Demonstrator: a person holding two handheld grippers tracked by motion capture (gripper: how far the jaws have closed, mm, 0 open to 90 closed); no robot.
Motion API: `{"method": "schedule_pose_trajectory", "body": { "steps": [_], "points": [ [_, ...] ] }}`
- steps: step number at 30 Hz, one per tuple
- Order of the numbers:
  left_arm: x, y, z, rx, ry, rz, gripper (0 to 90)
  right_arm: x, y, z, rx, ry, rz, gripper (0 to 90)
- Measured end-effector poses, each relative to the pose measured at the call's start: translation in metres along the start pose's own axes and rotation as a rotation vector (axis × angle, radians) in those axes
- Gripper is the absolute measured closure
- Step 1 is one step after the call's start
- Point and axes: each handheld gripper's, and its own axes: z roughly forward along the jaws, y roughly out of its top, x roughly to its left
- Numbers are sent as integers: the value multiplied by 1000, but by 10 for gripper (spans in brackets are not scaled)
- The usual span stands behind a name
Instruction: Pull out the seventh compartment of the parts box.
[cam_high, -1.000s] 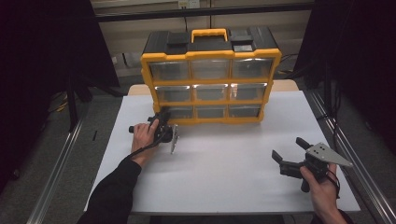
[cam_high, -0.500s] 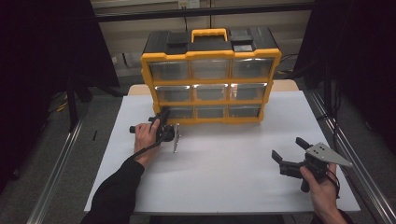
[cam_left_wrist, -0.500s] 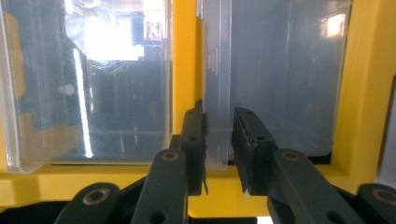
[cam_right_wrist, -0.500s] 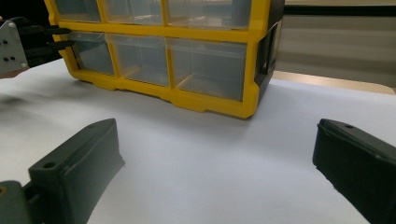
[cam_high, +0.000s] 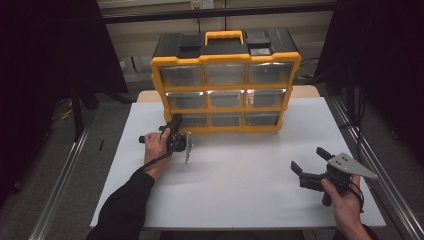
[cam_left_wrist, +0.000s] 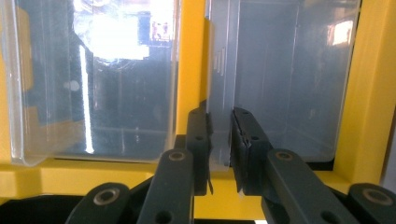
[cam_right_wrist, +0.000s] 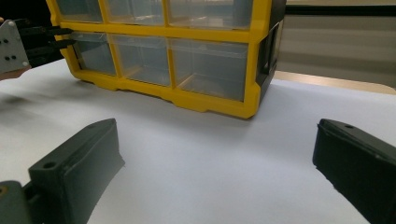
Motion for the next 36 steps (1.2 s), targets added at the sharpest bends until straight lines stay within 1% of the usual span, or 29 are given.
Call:
{"method": "schedule_pose_trajectory", "body": {
  "steps": [1,2,3,4,5,6,7,8,9,10,11,15,17,18,19,20,21,24,25,26,27,28,29,31,32,33,34,35,36],
  "points": [
    [-2,-1,0,-17,17,-35,786,0,0,0,0,0,-1,4],
    [-2,-1,0,-17,17,-35,786,0,0,0,0,0,-1,4],
    [2,0,-3,30,-4,27,786,0,0,0,-1,-1,-1,4],
    [5,1,-5,47,-28,52,786,0,0,0,0,-3,0,2],
    [3,0,-6,10,24,23,785,0,0,-1,-1,-3,7,3],
    [3,0,-6,10,24,23,783,0,0,-1,-1,-3,7,3],
    [6,0,-8,35,19,58,783,0,0,-1,-1,-3,7,3],
    [2,0,-5,-13,15,-1,783,0,0,-1,-1,-2,7,3],
    [1,0,-4,-27,15,-18,784,0,0,0,-4,-4,4,3],
    [2,-1,-7,12,5,14,784,0,0,0,-2,0,4,3],
    [4,-1,-6,1,-8,29,784,0,0,0,-2,0,4,3],
    [4,0,-10,25,-3,27,781,0,0,0,-2,-4,6,3],
    [4,0,-10,1,2,19,780,0,0,0,-3,-4,6,3],
    [4,-1,-11,6,4,15,780,0,0,0,-6,-4,5,3],
    [4,-1,-12,13,-4,20,779,0,0,0,-3,-3,2,2],
    [3,-1,-12,-8,-8,0,779,1,0,1,-5,-5,1,2],
    [4,-1,-13,-1,-15,13,779,1,1,1,-4,-4,-1,2],
    [4,-1,-15,-4,6,5,779,1,1,1,-2,-2,1,2],
    [4,-2,-15,-16,3,0,779,1,1,1,-1,-3,1,2],
    [4,-2,-16,-14,2,1,779,1,0,1,-3,-6,-3,2],
    [3,-2,-17,-14,29,-14,779,1,0,1,-5,-9,-2,2],
    [0,-3,-16,-39,37,-55,780,0,0,0,-3,-7,-2,2],
    [-2,-3,-13,-84,0,-98,780,0,0,0,-3,-8,-2,2],
    [-2,-3,-15,-70,13,-86,780,0,0,0,-4,-9,1,2],
    [-5,-3,-14,-91,22,-132,780,0,0,0,-3,-9,-1,2],
    [-4,-2,-15,-100,34,-128,780,1,0,0,-2,-8,0,2],
    [-3,-3,-17,-77,24,-113,779,1,0,0,-2,-8,-1,2],
    [-3,-2,-17,-80,18,-106,779,1,0,0,-5,-9,1,2],
    [-4,-2,-18,-76,26,-119,779,1,0,0,-3,-8,0,2]
  ]
}}
